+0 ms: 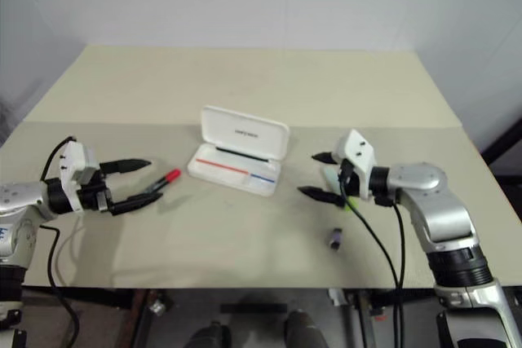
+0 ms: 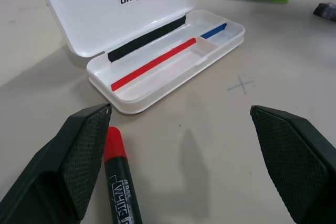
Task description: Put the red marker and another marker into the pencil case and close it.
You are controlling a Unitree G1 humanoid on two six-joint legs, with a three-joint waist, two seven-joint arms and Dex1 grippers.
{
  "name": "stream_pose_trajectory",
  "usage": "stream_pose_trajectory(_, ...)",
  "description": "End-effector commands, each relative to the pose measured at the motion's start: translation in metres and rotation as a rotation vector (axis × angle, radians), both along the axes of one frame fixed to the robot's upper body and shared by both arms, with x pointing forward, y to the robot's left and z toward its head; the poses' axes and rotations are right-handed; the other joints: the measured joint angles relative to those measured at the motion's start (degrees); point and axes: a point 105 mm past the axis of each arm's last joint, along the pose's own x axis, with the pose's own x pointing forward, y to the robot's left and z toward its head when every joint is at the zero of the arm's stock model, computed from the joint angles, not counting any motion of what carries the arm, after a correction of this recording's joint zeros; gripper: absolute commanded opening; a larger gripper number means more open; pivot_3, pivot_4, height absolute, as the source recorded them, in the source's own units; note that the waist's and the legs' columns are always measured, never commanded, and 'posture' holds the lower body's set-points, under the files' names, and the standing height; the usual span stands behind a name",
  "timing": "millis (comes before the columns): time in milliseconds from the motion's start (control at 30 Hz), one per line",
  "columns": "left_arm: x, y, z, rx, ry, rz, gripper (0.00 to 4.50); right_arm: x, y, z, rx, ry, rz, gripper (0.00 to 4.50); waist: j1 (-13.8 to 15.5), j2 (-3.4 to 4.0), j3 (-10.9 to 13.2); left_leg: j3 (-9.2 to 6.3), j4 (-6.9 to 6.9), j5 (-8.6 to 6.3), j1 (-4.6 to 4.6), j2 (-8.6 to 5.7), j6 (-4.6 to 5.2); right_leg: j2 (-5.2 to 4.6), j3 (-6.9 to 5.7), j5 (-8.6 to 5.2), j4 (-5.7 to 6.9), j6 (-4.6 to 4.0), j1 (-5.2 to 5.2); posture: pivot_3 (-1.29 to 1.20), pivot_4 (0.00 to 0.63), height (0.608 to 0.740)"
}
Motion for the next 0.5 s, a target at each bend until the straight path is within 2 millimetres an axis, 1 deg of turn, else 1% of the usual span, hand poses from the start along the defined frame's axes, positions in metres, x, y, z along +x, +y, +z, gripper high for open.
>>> stream_pose_trajectory(33,-0.004,0.003,0.017,0.015,-0.051,-0.007,4.5,-0.001,0.007,0.014,0.045,-0.033,0.01,4.43,0.1,-0.01,0.0,-0.01,0.02,0.0,0.0,0.0,0.0,0.0,-0.01,0.0,0.01,0.0,0.0,0.0,0.15,0.74)
stream_pose_trajectory(100,-0.004,0.004,0.016,0.012,-0.059,0.006,4.5,0.0,0.011,0.011,0.051,-0.025,0.007,4.43,0.1,-0.01,0.0,-0.03,0.04,0.0,0.0,0.0,0.0,0.01,-0.02,0.0,0.05,0.0,0.0,0.0,0.15,0.74)
stream_pose_trajectory(167,-0.008,0.002,0.016,-0.002,-0.056,0.004,4.5,0.0,0.016,0.008,0.039,-0.021,0.015,4.43,0.0,-0.01,0.0,-0.02,0.05,0.0,0.0,-0.01,0.0,0.01,-0.02,0.0,0.06,0.0,0.0,0.0,0.15,0.74)
stream_pose_trajectory(233,-0.013,-0.001,0.017,-0.011,-0.05,-0.01,4.5,0.001,0.026,0.013,0.04,-0.027,0.045,4.43,-0.1,0.0,0.0,0.01,0.02,-0.01,0.0,0.0,0.0,0.0,0.01,0.0,0.02,0.0,0.0,0.0,0.15,0.74)
stream_pose_trajectory(300,-0.013,0.001,0.018,-0.01,-0.053,-0.003,4.5,0.006,0.036,0.015,0.03,-0.028,0.06,4.43,-0.1,0.01,0.0,-0.01,0.02,-0.01,-0.01,0.02,0.01,0.0,-0.01,0.0,0.02,0.0,-0.01,0.0,0.15,0.74)
stream_pose_trajectory(367,-0.013,0.003,0.021,-0.02,-0.064,0.008,4.5,0.009,0.046,0.013,0.01,-0.011,0.074,4.43,0.0,0.01,0.0,-0.02,0.04,-0.01,0.0,0.02,0.01,0.01,-0.01,0.0,0.08,0.0,-0.03,0.0,0.15,0.74)
stream_pose_trajectory(500,-0.019,0.007,0.024,-0.036,-0.081,0.023,4.5,0.008,0.065,0.007,-0.02,0.034,0.112,4.43,0.0,0.0,0.0,-0.05,0.01,-0.01,0.0,0.04,0.01,0.0,-0.04,0.0,0.02,-0.01,-0.02,0.0,0.15,0.74)
